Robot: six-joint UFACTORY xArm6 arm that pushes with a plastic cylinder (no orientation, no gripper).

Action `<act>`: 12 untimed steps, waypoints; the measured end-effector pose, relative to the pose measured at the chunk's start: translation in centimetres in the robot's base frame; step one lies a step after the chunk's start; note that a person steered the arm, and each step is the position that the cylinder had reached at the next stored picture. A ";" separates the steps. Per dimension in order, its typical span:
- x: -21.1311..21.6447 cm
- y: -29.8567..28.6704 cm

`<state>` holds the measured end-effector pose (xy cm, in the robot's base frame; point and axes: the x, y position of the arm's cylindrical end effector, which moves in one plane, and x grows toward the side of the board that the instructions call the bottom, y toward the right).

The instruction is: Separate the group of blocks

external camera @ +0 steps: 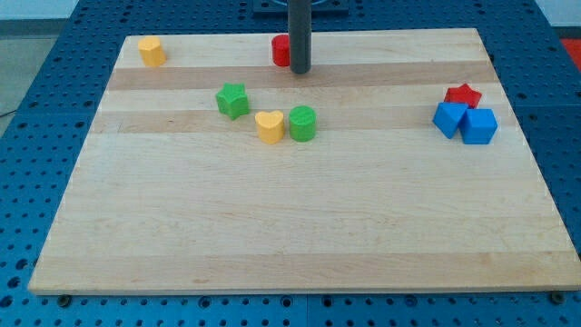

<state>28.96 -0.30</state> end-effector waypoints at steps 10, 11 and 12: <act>-3.0 30.8; -2.4 34.7; -0.9 34.8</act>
<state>28.10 34.50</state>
